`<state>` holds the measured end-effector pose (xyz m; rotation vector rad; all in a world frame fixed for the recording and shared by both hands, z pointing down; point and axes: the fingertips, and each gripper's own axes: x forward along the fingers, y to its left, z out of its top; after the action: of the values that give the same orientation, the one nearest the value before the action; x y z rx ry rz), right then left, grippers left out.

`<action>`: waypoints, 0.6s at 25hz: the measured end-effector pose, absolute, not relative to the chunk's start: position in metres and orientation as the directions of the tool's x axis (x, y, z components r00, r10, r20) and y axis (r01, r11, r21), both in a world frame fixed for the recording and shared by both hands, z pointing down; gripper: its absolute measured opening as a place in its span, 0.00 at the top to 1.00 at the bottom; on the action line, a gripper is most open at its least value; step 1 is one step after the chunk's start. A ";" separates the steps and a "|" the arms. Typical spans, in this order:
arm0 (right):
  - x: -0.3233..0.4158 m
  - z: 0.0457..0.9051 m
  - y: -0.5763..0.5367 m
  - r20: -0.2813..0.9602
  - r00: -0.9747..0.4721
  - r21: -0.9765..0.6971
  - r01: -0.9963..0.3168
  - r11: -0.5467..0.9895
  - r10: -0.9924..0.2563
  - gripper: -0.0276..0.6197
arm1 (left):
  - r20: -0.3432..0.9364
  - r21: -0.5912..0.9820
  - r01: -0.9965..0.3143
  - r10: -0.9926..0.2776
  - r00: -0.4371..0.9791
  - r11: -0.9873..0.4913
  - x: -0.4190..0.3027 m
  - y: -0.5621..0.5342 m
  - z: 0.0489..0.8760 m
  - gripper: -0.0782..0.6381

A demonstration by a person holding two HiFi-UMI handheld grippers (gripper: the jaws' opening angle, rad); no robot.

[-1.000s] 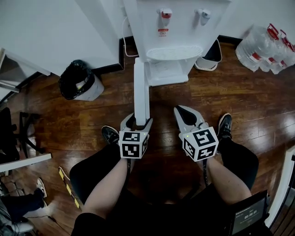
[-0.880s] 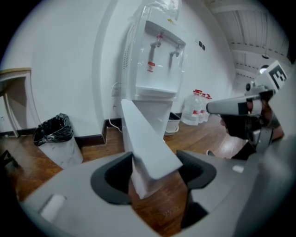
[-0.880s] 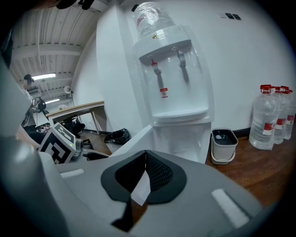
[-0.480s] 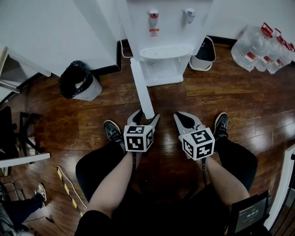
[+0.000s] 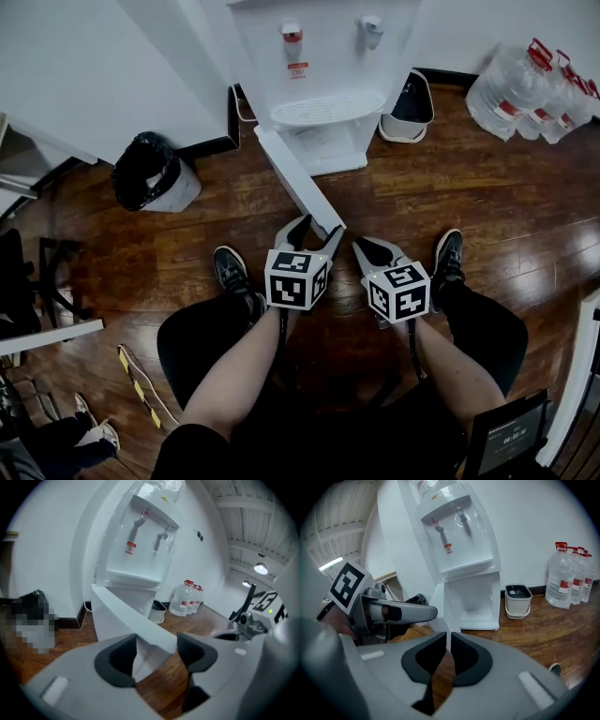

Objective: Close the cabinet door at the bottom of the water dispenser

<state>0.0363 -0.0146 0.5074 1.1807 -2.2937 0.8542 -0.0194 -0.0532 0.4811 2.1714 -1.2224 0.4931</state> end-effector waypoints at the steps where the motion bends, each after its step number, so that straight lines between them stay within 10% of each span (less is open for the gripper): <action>1: 0.037 0.509 -0.017 0.615 -0.547 -0.333 -0.833 0.441 -0.568 0.91 | 0.573 0.317 -0.856 -0.637 0.516 -0.408 -0.017 -0.057 0.481 0.49; 15: 0.054 0.528 -0.074 0.669 -0.426 -0.223 -0.897 0.381 -0.610 0.71 | 0.506 0.371 -0.779 -0.593 0.626 -0.506 0.005 -0.107 0.458 0.50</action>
<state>0.0538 -0.0744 0.5280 1.2943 -2.1614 0.7887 0.0050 -0.1066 0.4584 2.2732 -1.0709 0.4240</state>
